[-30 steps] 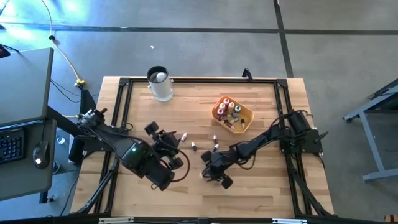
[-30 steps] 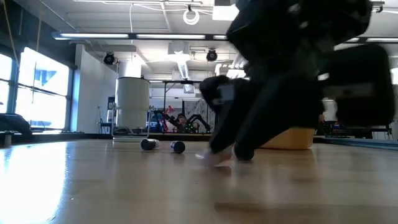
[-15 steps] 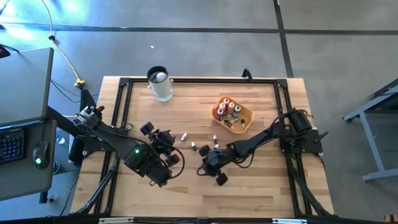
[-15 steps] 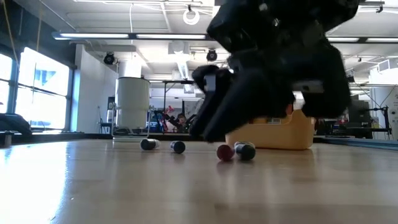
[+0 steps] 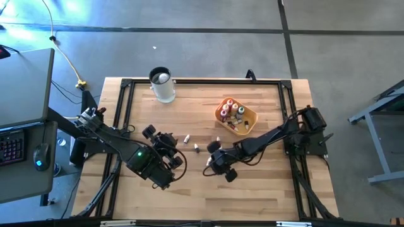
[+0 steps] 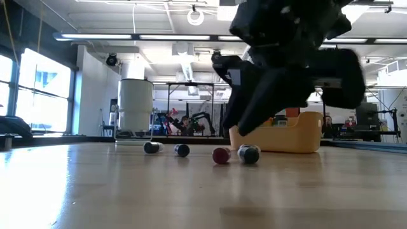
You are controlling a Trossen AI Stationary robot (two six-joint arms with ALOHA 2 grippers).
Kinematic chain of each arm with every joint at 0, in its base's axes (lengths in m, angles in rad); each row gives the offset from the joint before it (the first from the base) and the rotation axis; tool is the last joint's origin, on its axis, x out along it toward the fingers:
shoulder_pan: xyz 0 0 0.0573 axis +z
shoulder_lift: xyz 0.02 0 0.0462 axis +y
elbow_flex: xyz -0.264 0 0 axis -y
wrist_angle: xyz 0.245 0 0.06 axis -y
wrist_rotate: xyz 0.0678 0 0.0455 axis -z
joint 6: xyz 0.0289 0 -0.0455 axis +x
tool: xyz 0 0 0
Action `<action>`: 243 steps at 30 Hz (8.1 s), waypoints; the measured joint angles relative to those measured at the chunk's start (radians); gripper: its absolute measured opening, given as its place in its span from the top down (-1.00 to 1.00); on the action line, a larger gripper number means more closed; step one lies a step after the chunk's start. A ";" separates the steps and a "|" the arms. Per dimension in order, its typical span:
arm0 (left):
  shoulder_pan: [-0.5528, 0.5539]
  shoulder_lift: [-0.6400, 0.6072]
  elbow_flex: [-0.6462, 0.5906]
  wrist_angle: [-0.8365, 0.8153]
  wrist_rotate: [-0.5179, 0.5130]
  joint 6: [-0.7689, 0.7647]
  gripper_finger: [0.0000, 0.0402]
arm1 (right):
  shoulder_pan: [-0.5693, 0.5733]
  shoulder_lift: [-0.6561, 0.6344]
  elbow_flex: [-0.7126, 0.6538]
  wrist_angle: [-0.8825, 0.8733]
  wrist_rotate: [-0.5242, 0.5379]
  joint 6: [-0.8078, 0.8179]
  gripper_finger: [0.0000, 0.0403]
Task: Pick & Place food coloring
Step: Put the small violet food coloring bottle into the yellow bin, then put the small green food coloring bottle into the yellow bin
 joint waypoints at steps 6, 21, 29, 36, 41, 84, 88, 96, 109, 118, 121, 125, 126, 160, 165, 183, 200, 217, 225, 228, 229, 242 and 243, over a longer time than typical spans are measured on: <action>0.000 0.000 0.000 0.026 -0.001 0.000 0.29 | -0.020 0.032 0.000 0.090 -0.115 -0.057 0.36; 0.000 0.001 0.001 0.025 -0.003 0.000 0.29 | -0.111 0.156 0.003 0.152 -0.125 -0.103 0.36; 0.000 0.001 0.001 0.026 -0.003 0.000 0.29 | -0.112 0.169 0.004 0.146 -0.119 -0.103 0.36; 0.000 0.001 0.001 0.027 -0.002 0.000 0.29 | -0.108 0.136 0.002 0.104 -0.043 -0.058 0.36; 0.000 0.001 0.002 0.027 -0.002 0.000 0.29 | -0.101 0.098 0.000 0.006 -0.003 -0.057 0.36; 0.114 0.003 -0.568 0.495 0.127 -0.497 0.29 | 0.078 -0.396 0.046 -0.730 0.130 0.298 0.36; 0.209 0.002 -0.632 0.650 0.213 -0.317 0.29 | 0.091 -0.524 0.074 -0.888 0.202 0.428 0.36; 0.439 0.002 -0.681 1.061 0.452 0.263 0.29 | 0.098 -0.771 0.079 -0.932 0.222 0.583 0.36; 0.606 -0.177 -0.681 1.008 0.596 0.511 0.29 | 0.183 -1.004 -0.287 -0.499 0.262 0.658 0.36; 0.582 -0.170 -0.754 1.231 0.610 0.482 0.29 | 0.183 -1.048 -0.428 -0.327 0.245 0.570 0.36; 0.567 -0.135 -0.766 1.204 0.634 0.413 0.29 | 0.182 -1.049 -0.428 -0.326 0.244 0.569 0.36; 0.563 -0.091 -0.763 1.212 0.692 0.392 0.29 | 0.182 -1.051 -0.428 -0.325 0.245 0.567 0.36; 0.563 -0.085 -0.763 1.210 0.720 0.391 0.29 | 0.182 -1.051 -0.428 -0.325 0.245 0.567 0.36; 0.489 0.070 -0.759 1.186 0.634 0.357 0.29 | 0.182 -1.051 -0.428 -0.318 0.243 0.568 0.36; 0.490 0.072 -0.761 1.213 0.621 0.352 0.29 | 0.182 -1.051 -0.428 -0.318 0.243 0.568 0.36; 0.491 0.074 -0.762 1.216 0.613 0.331 0.65 | 0.182 -1.051 -0.428 -0.318 0.243 0.568 0.36; 0.500 0.102 -0.654 1.899 0.491 0.615 0.64 | 0.182 -1.051 -0.428 -0.318 0.243 0.568 0.36; 0.580 0.468 -0.187 1.938 0.499 0.863 0.63 | 0.182 -1.050 -0.428 -0.305 0.243 0.544 0.36; 0.597 0.562 -0.041 1.843 0.500 0.892 0.38 | 0.182 -1.050 -0.428 -0.304 0.243 0.543 0.36; 0.597 0.593 -0.028 1.814 0.496 0.892 0.29 | 0.182 -1.050 -0.428 -0.304 0.243 0.543 0.36; 0.597 0.596 -0.026 1.819 0.496 0.892 0.27 | 0.182 -1.050 -0.428 -0.304 0.244 0.543 0.36; 0.589 0.366 -0.021 1.560 0.661 0.891 0.25 | 0.182 -0.960 -0.428 -0.304 0.200 0.543 0.36; 0.589 0.339 -0.022 1.498 0.664 0.891 0.25 | 0.182 -0.933 -0.428 -0.287 0.199 0.534 0.36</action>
